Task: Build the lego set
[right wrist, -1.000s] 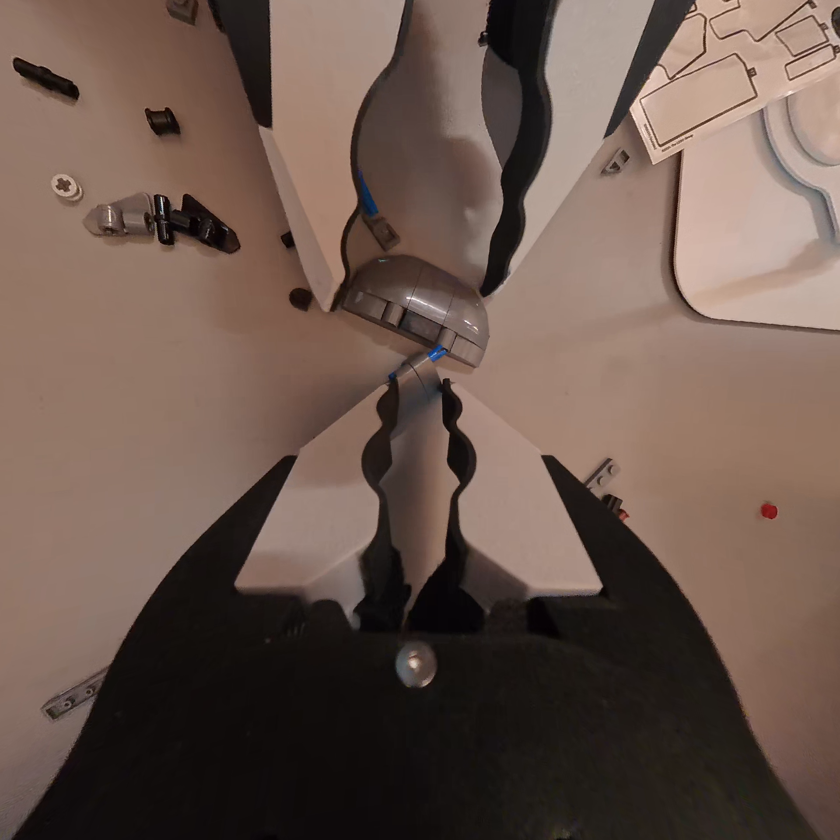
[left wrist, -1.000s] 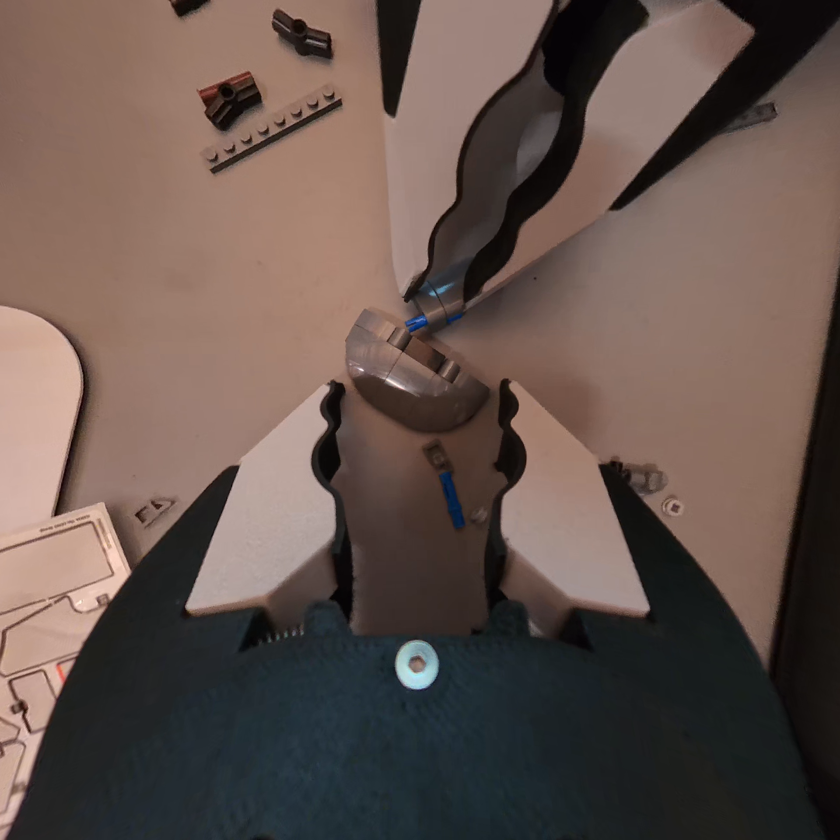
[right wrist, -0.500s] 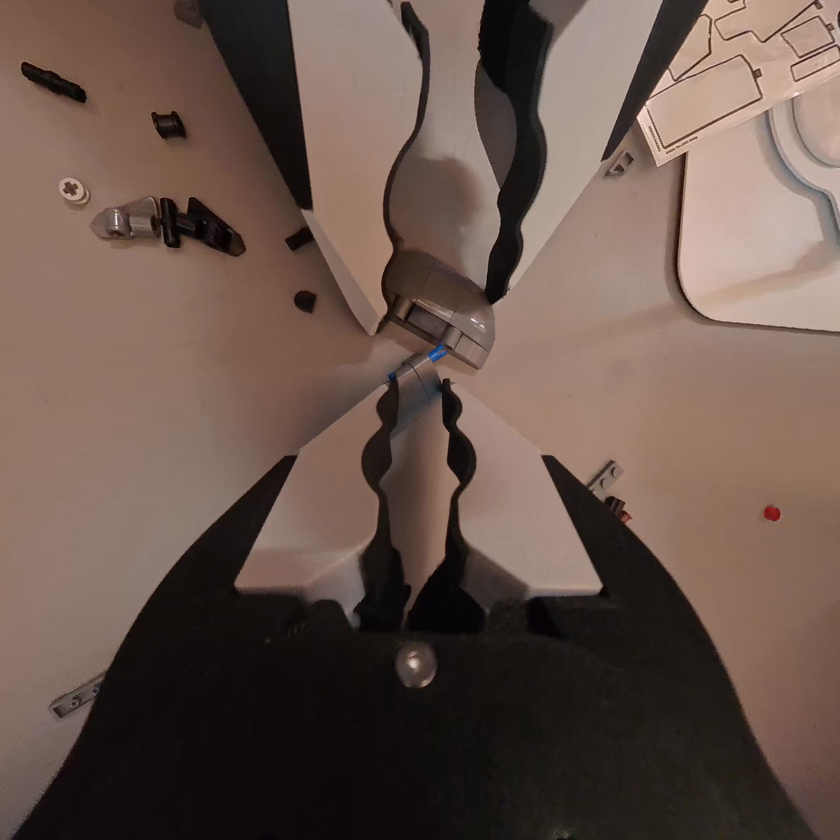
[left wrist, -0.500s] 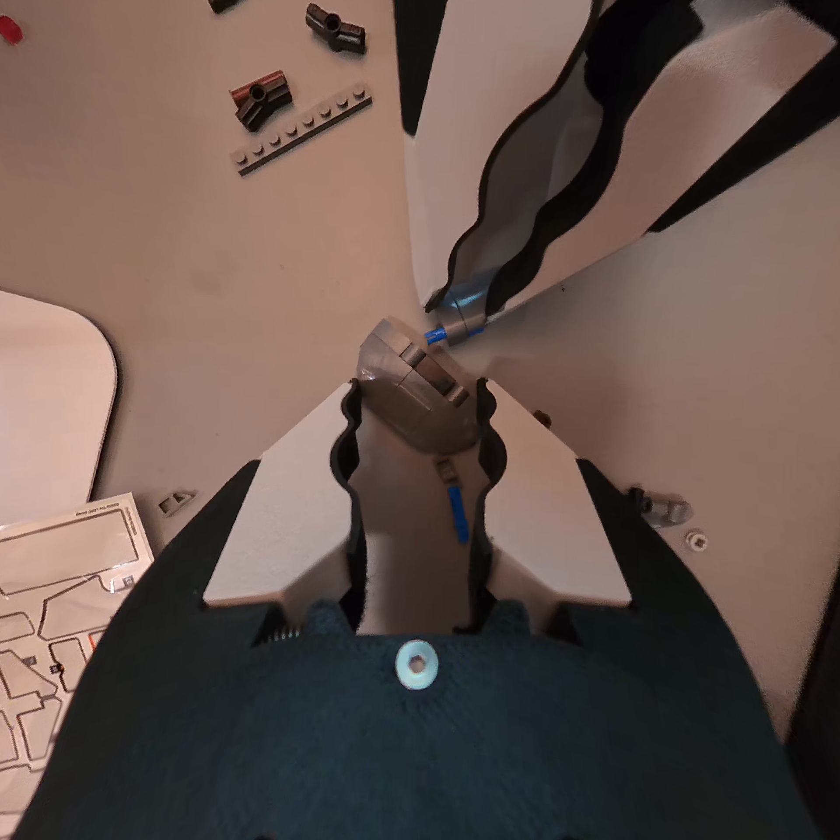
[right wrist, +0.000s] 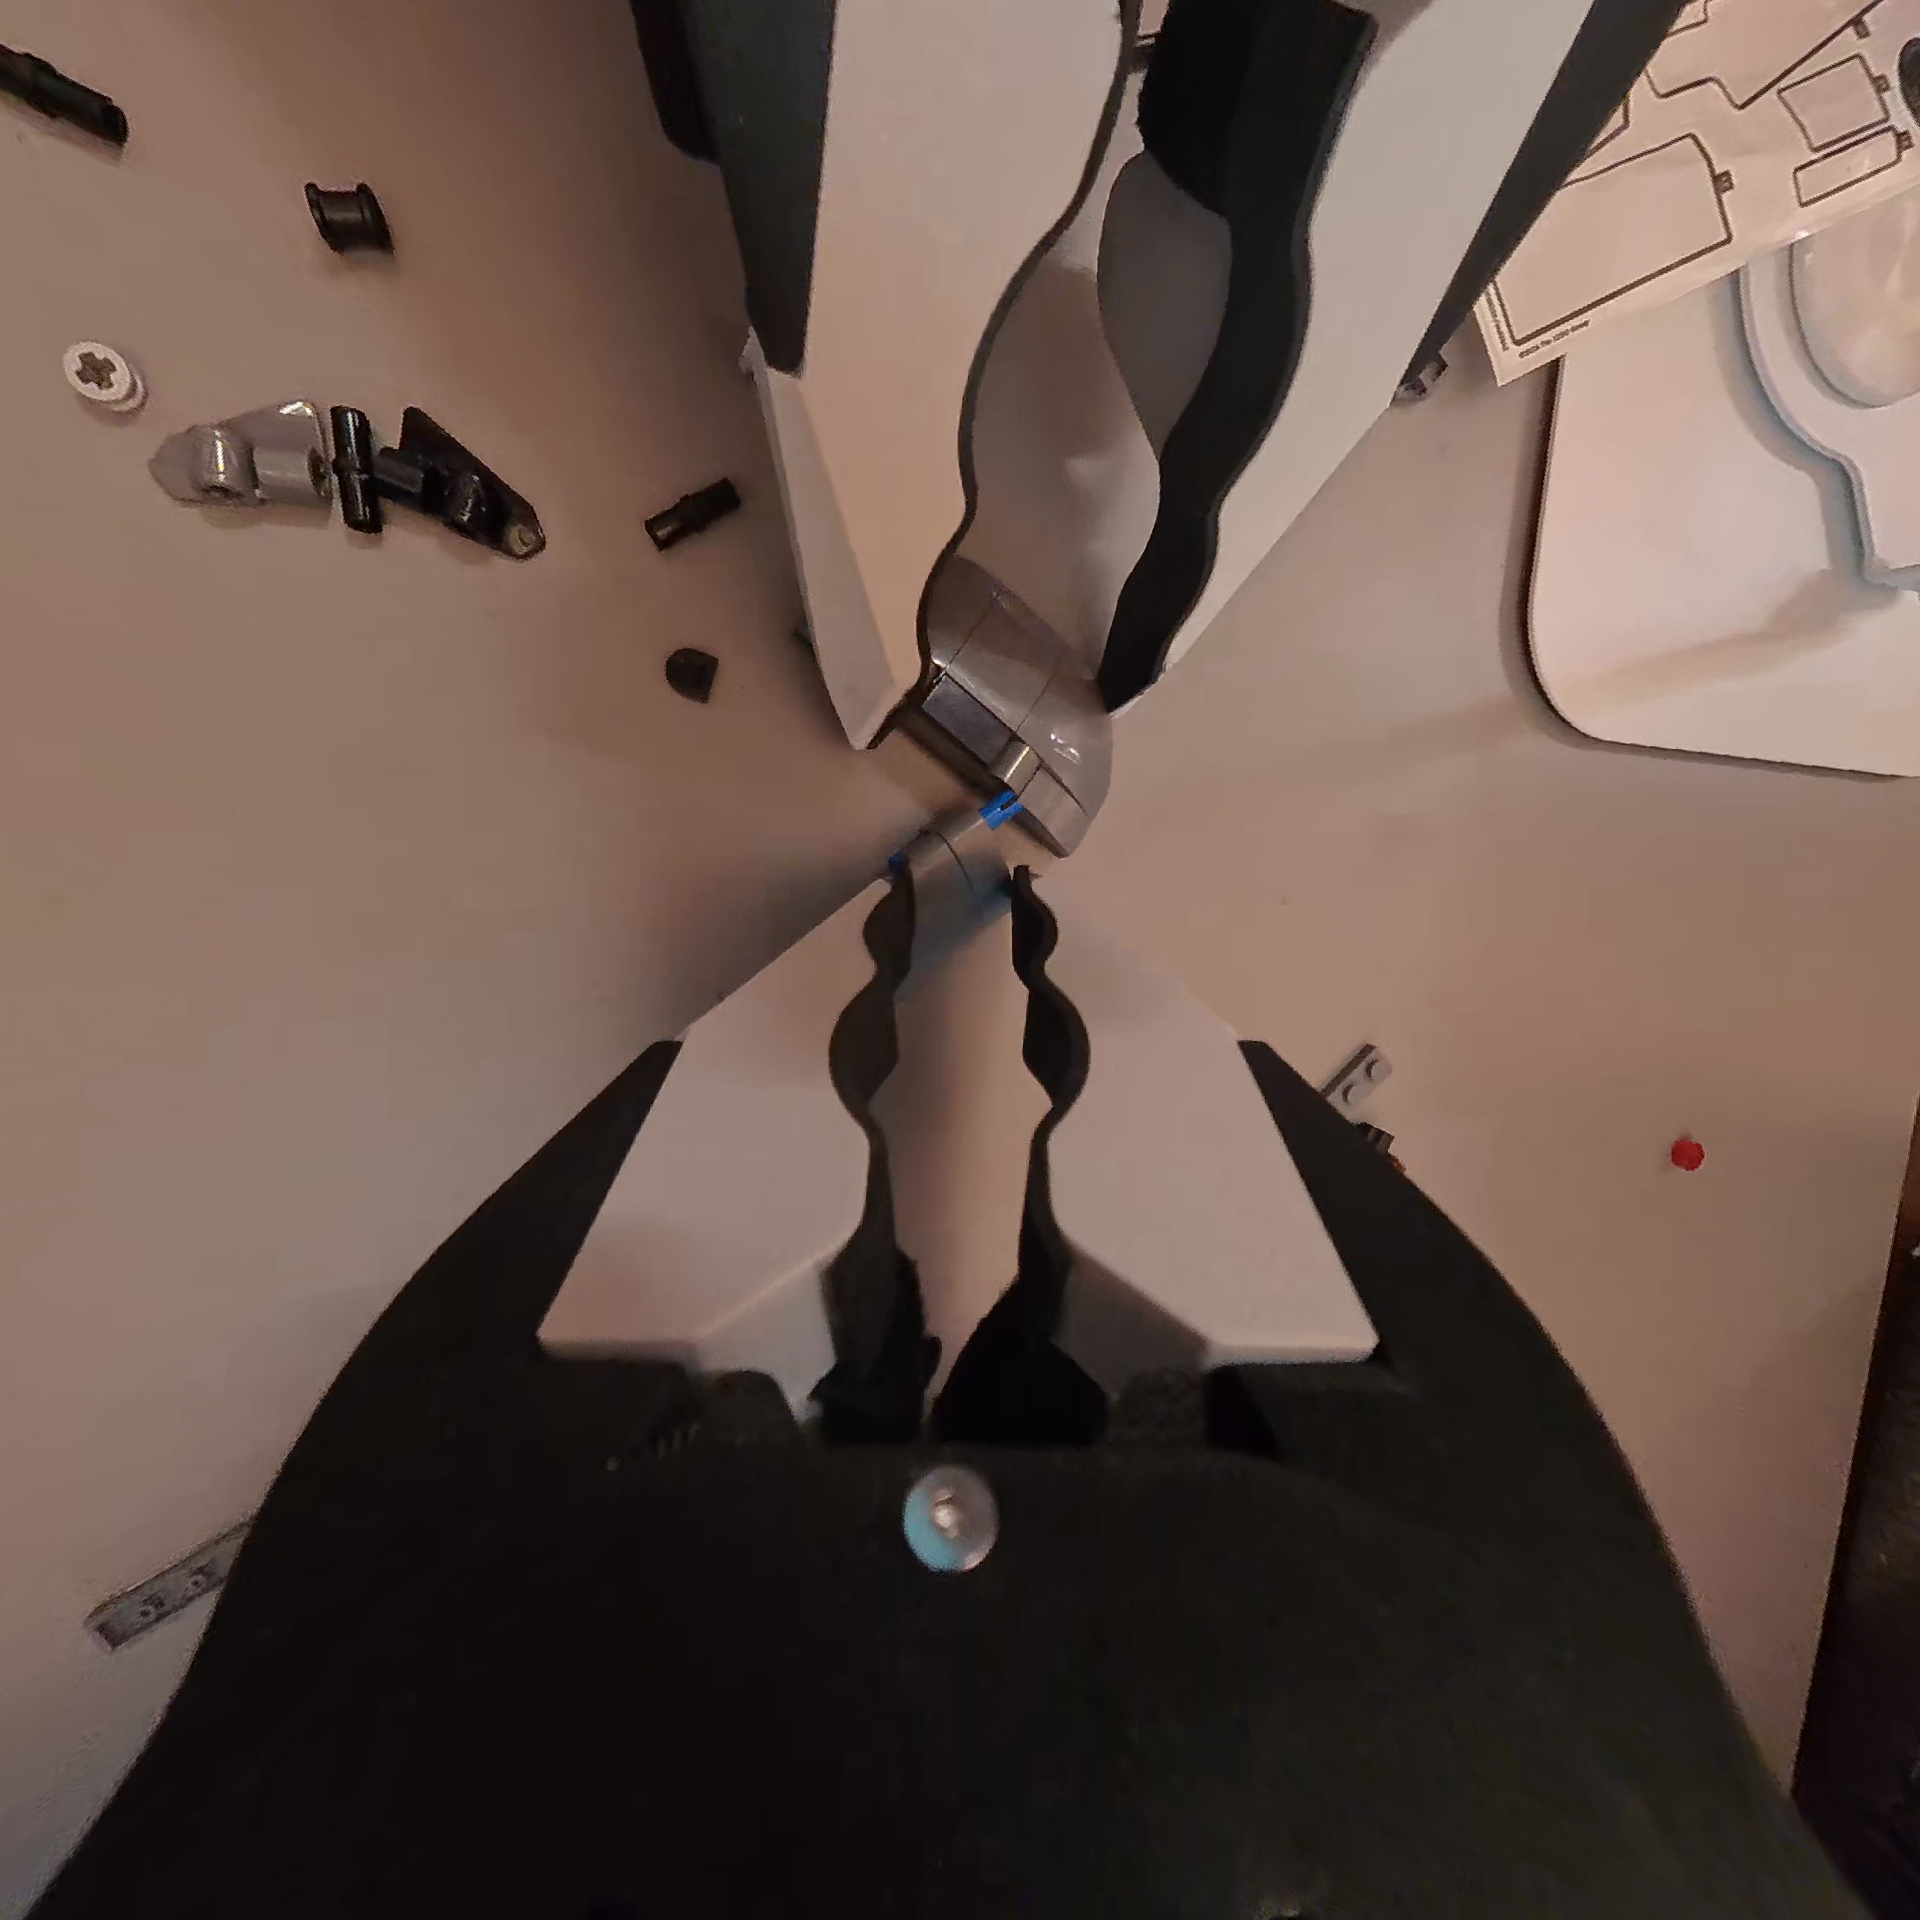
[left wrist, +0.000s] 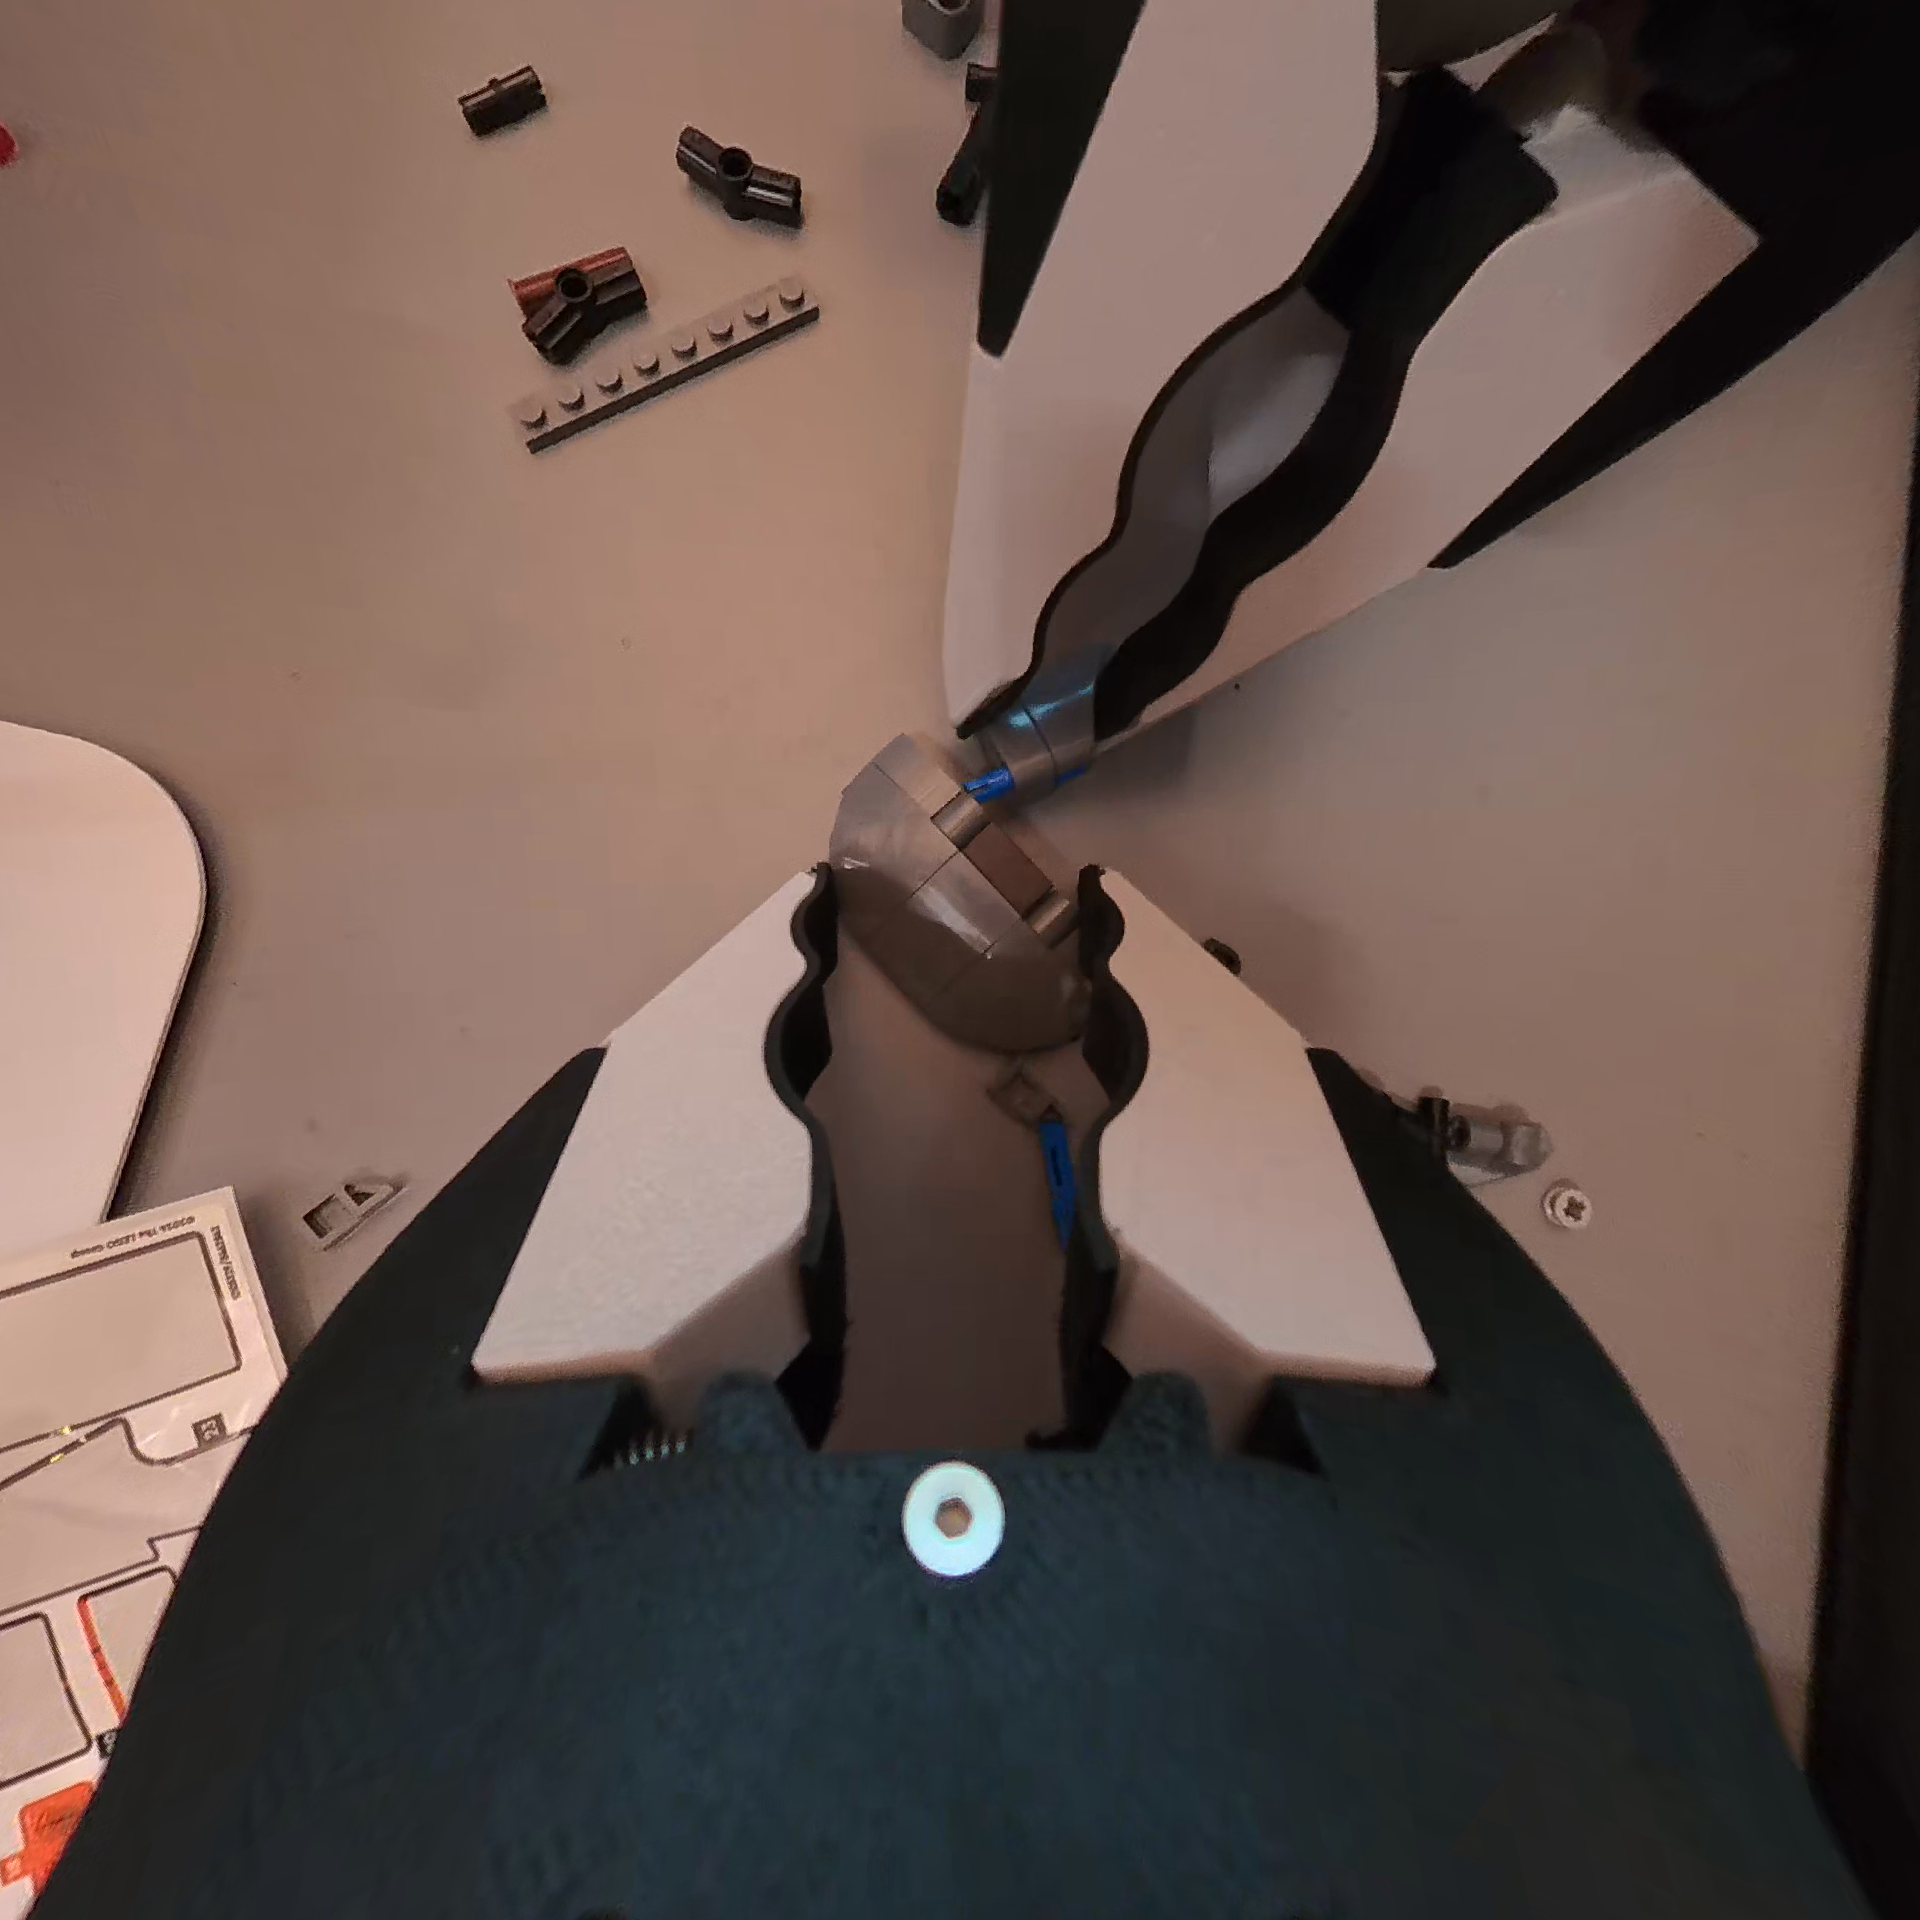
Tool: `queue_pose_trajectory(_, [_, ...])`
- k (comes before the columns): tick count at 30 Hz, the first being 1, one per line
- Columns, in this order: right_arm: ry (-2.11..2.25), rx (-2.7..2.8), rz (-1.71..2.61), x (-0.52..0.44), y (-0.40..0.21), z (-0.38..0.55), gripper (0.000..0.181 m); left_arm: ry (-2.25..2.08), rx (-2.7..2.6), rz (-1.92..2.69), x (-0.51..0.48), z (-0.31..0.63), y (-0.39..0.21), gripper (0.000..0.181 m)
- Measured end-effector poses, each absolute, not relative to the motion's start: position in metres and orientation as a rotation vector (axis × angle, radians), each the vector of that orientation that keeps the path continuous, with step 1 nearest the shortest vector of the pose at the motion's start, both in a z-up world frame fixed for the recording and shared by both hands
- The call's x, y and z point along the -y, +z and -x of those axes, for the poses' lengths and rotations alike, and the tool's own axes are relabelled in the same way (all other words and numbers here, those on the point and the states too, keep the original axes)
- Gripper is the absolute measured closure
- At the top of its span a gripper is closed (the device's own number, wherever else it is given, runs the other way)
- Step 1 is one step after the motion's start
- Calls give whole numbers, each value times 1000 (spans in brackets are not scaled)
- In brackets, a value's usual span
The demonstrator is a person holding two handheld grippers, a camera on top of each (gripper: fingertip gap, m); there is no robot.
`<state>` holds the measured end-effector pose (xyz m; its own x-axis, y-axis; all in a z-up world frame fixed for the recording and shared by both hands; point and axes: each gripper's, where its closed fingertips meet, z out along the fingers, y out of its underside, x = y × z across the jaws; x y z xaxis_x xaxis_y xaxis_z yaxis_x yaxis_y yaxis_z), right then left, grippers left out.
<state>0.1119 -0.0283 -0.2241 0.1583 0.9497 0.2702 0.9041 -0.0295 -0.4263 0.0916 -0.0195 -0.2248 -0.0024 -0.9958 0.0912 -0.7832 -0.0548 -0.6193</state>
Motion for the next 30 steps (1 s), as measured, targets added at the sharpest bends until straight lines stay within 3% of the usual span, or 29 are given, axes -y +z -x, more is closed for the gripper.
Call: queue_pose_trajectory(30, [30,1839,1864,32,-224,-110,165,-740,-1865,1822,22,-94,-226,137])
